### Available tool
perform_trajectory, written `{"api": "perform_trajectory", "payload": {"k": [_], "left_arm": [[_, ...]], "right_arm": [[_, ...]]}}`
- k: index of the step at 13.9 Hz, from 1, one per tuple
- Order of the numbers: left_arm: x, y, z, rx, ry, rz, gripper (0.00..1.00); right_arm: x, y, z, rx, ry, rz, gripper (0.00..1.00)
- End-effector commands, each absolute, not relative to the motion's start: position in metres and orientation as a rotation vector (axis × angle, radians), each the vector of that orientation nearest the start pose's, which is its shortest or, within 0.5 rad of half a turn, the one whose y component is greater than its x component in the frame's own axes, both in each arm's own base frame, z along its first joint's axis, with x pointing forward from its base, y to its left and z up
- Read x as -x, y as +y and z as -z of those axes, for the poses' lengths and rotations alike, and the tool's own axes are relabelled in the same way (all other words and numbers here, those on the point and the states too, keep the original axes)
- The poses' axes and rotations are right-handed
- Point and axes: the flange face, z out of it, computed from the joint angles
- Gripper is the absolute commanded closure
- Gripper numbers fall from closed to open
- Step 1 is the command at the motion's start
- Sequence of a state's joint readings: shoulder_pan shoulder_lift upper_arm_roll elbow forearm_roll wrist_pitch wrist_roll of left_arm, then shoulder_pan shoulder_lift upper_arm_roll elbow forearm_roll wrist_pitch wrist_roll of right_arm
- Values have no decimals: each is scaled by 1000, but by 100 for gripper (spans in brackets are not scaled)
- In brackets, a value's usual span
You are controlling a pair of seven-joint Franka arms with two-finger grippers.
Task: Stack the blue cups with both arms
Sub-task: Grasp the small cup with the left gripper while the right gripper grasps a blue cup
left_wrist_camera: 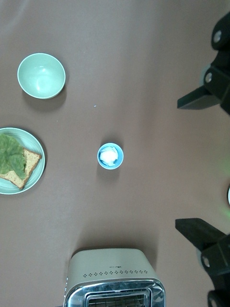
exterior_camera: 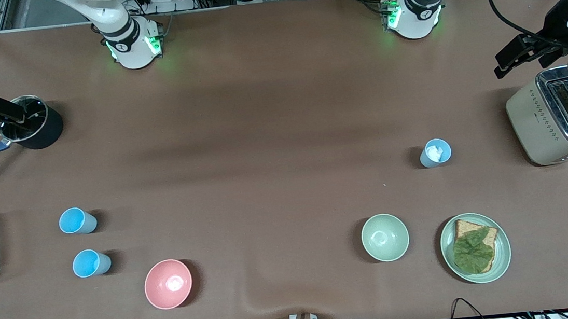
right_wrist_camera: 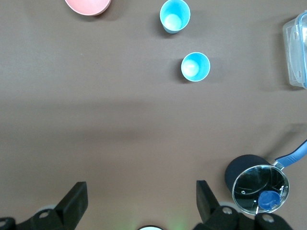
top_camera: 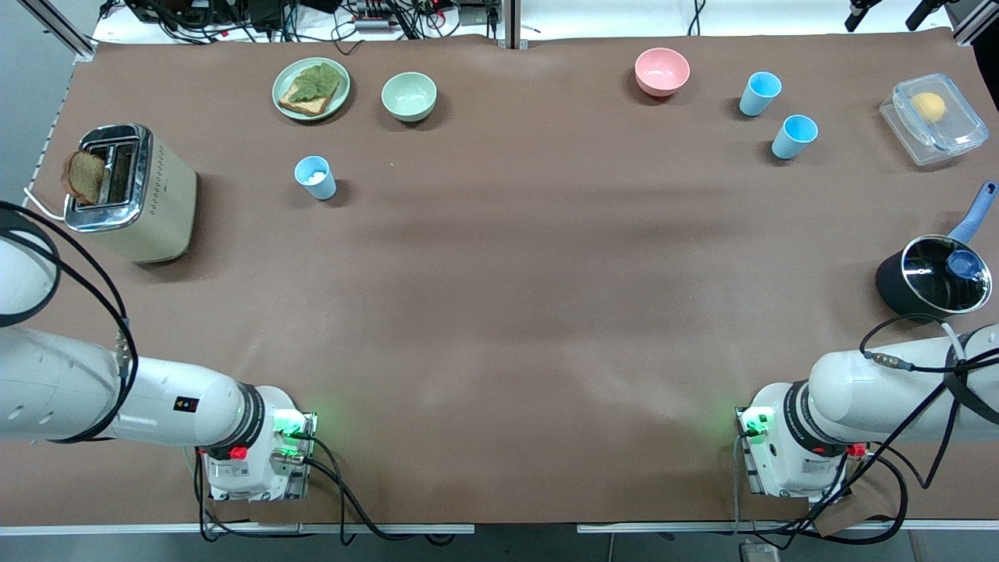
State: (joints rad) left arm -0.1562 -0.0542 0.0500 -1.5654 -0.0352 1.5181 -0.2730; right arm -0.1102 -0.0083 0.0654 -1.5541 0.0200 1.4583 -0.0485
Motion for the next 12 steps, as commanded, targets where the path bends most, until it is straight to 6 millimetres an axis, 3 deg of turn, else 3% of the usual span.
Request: {"api": "perform_trajectory", "payload": {"k": [1,3,6,9,12], "left_arm": [[-523,-59,-660,3158,-218,5,0],[-524,-56,-660,3158,-221,5,0],[-529,-52,-657,3129,-224,8,0],[-540,-63,-624,3121,-199,-89,0],[-546,-61,-563,3115,-205,-119,0]], "right_arm": [[-541,-23,-629,3111,-17,-127,0],[-541,-28,-628,3111,-3,-129,0],[-558,-56,-598,3094,62,-204,0],[-586,-92,-535,3073,132,-319,0],[-619,-127,-455,3048,204,-351,0]]}}
